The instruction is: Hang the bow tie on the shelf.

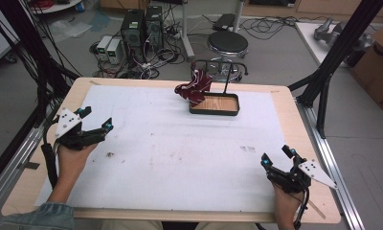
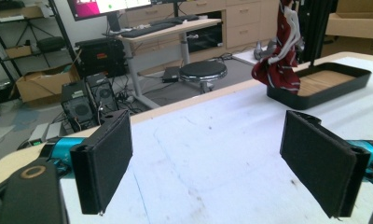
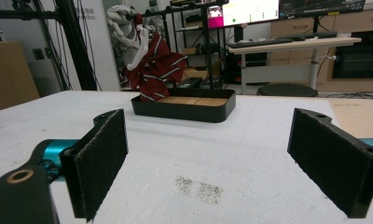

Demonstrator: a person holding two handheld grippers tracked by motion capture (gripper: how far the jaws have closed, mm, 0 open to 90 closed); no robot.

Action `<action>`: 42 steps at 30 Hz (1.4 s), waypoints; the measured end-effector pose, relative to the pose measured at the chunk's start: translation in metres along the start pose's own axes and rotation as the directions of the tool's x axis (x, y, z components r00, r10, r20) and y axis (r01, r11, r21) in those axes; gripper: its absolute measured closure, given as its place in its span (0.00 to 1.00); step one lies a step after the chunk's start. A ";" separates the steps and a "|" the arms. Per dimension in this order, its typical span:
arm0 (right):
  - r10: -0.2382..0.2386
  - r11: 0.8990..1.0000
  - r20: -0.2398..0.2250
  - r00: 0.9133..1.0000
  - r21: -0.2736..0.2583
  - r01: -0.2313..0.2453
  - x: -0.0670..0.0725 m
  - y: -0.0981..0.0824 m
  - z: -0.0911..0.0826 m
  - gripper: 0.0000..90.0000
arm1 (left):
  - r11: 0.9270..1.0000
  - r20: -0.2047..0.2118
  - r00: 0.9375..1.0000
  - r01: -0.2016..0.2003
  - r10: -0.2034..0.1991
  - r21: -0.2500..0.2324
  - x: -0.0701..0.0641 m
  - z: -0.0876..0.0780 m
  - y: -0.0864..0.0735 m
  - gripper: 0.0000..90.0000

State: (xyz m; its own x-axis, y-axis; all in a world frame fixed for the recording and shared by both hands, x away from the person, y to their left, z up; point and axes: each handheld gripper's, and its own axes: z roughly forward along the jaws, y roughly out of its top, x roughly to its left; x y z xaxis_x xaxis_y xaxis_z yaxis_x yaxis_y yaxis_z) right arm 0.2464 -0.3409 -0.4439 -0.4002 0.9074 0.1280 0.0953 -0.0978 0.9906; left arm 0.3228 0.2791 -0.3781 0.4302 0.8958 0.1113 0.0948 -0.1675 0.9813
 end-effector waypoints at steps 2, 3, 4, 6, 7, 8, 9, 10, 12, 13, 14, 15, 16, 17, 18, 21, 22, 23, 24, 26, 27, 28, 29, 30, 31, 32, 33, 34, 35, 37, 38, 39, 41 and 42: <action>-0.002 1.000 0.000 1.000 -0.001 0.002 0.000 0.000 0.000 0.12 | 1.000 -0.007 1.000 0.006 -0.006 0.001 -0.003 -0.004 -0.005 0.19; -0.002 1.000 0.002 1.000 0.000 0.002 0.000 0.000 0.000 0.12 | 1.000 -0.005 1.000 0.011 -0.011 0.002 -0.005 -0.006 -0.008 0.19; -0.002 1.000 0.001 1.000 -0.001 0.002 0.000 0.000 0.000 0.12 | 1.000 -0.008 1.000 0.012 -0.012 0.005 -0.007 -0.008 -0.011 0.19; -0.002 1.000 0.001 1.000 0.000 0.002 0.000 0.000 0.000 0.12 | 1.000 -0.012 1.000 0.013 -0.013 0.010 -0.011 -0.012 -0.016 0.19; -0.002 1.000 0.001 1.000 0.000 0.002 0.000 0.000 0.000 0.12 | 1.000 -0.013 1.000 0.012 -0.012 0.013 -0.012 -0.013 -0.019 0.19; 0.000 1.000 0.002 1.000 0.001 0.000 0.000 0.000 0.000 0.12 | 1.000 -0.015 1.000 0.014 -0.013 0.017 -0.014 -0.015 -0.021 0.19; -0.003 1.000 0.003 1.000 0.000 0.003 0.000 0.000 0.000 0.12 | 1.000 -0.016 1.000 0.019 -0.019 0.021 -0.015 -0.017 -0.025 0.19; -0.003 1.000 0.004 1.000 0.001 0.003 0.000 0.000 0.000 0.12 | 1.000 -0.018 1.000 0.017 -0.017 0.025 -0.016 -0.019 -0.026 0.19; 0.002 1.000 0.005 1.000 0.002 -0.002 0.000 0.000 0.000 0.12 | 0.999 -0.031 0.999 0.019 -0.018 0.031 -0.017 -0.023 -0.032 0.19; 0.004 1.000 0.005 1.000 0.002 -0.004 0.000 0.000 0.000 0.12 | 0.999 -0.034 0.999 0.026 -0.025 0.031 -0.018 -0.024 -0.034 0.19; 0.004 1.000 0.004 1.000 0.002 -0.004 0.000 0.000 0.000 0.12 | 0.999 -0.037 0.999 0.030 -0.029 0.034 -0.017 -0.025 -0.036 0.19; 0.005 1.000 0.006 1.000 0.001 -0.005 0.000 0.000 0.000 0.12 | 0.999 -0.042 0.999 0.033 -0.032 0.040 -0.017 -0.027 -0.039 0.19; 0.004 1.000 0.006 1.000 0.001 -0.004 0.000 0.000 0.000 0.12 | 0.998 -0.045 0.998 0.039 -0.037 0.042 -0.018 -0.028 -0.041 0.19; 0.000 1.000 0.006 1.000 0.000 0.000 0.000 0.000 0.000 0.12 | 0.998 -0.047 0.998 0.043 -0.041 0.041 -0.018 -0.029 -0.043 0.19; 0.002 1.000 0.006 1.000 0.000 -0.002 0.000 0.000 0.000 0.12 | 0.998 -0.049 0.998 0.044 -0.042 0.046 -0.018 -0.030 -0.045 0.19; 0.005 1.000 0.007 1.000 0.001 -0.005 0.000 0.000 0.000 0.12 | 0.998 -0.053 0.998 0.045 -0.042 0.053 -0.020 -0.032 -0.050 0.19; 0.004 1.000 0.006 1.000 0.001 -0.004 0.000 0.000 0.000 0.12 | 0.997 -0.053 0.998 0.044 -0.041 0.057 -0.020 -0.033 -0.051 0.19; 0.006 1.000 0.005 1.000 0.000 -0.006 0.000 0.000 0.000 0.12 | 0.997 -0.055 0.998 0.044 -0.041 0.063 -0.020 -0.033 -0.052 0.19; 0.006 1.000 0.005 1.000 0.003 -0.006 0.000 0.000 0.000 0.12 | 0.997 -0.056 0.997 0.049 -0.045 0.068 -0.020 -0.034 -0.054 0.19; 0.004 1.000 0.006 1.000 0.003 -0.004 0.000 0.000 0.000 0.12 | 0.996 -0.056 0.997 0.049 -0.045 0.071 -0.021 -0.034 -0.056 0.19; 0.003 1.000 0.006 1.000 0.004 -0.003 0.000 0.000 0.000 0.12 | 0.996 -0.055 0.998 0.047 -0.043 0.076 -0.021 -0.035 -0.057 0.19; 0.003 1.000 0.006 1.000 0.003 -0.003 0.000 0.000 0.000 0.12 | 0.996 -0.057 0.997 0.048 -0.044 0.077 -0.022 -0.035 -0.058 0.19; 0.003 1.000 0.006 1.000 0.003 -0.003 0.000 0.000 0.000 0.12 | 0.996 -0.056 0.997 0.050 -0.045 0.078 -0.023 -0.035 -0.058 0.19; 0.004 1.000 0.005 1.000 0.003 -0.004 0.000 0.000 0.000 0.12 | 0.996 -0.055 0.997 0.051 -0.047 0.077 -0.024 -0.035 -0.059 0.19; 0.006 1.000 0.005 1.000 0.006 -0.006 0.000 0.000 0.000 0.12 | 0.996 -0.053 0.998 0.048 -0.044 0.081 -0.025 -0.035 -0.059 0.19; 0.005 1.000 0.005 1.000 0.005 -0.005 0.000 0.000 0.000 0.12 | 0.996 -0.053 0.998 0.044 -0.040 0.081 -0.026 -0.035 -0.060 0.19; 0.004 1.000 0.005 1.000 0.004 -0.004 0.000 0.000 0.000 0.12 | 0.996 -0.053 0.998 0.039 -0.034 0.082 -0.027 -0.035 -0.060 0.19; 0.003 1.000 0.004 1.000 0.004 -0.003 0.000 0.000 0.000 0.12 | 0.996 -0.050 0.998 0.039 -0.035 0.086 -0.027 -0.035 -0.061 0.19; 0.005 1.000 0.003 1.000 0.004 -0.005 0.001 0.000 0.000 0.12 | 0.995 -0.053 0.998 0.036 -0.031 0.090 -0.027 -0.035 -0.062 0.19; 0.001 1.000 0.003 1.000 0.007 -0.001 0.000 0.000 0.000 0.12 | 0.995 -0.053 0.998 0.042 -0.038 0.091 -0.027 -0.035 -0.063 0.19; -0.001 1.000 0.003 1.000 0.006 0.001 0.000 0.000 0.000 0.12 | 0.995 -0.055 0.998 0.042 -0.037 0.092 -0.027 -0.035 -0.063 0.19; -0.001 1.000 0.004 1.000 0.007 0.001 0.000 0.000 0.000 0.12 | 0.995 -0.057 0.998 0.043 -0.038 0.093 -0.027 -0.035 -0.063 0.19; -0.002 1.000 0.004 1.000 0.009 0.002 0.000 0.000 0.000 0.12 | 0.994 -0.056 0.998 0.040 -0.035 0.098 -0.026 -0.035 -0.064 0.19; 0.000 1.000 0.003 1.000 0.010 0.000 0.001 0.000 0.000 0.12 | 0.994 -0.055 0.998 0.040 -0.035 0.097 -0.026 -0.035 -0.064 0.19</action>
State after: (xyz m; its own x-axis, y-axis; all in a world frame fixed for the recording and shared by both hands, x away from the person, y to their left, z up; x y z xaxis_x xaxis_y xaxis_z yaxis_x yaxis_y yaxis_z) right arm 0.2463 -0.3402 -0.4442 -0.3973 0.9087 0.1280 0.1044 -0.0939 0.9901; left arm 0.2745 0.2806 -0.4383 0.3763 0.9225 0.0855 0.1987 -0.1705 0.9651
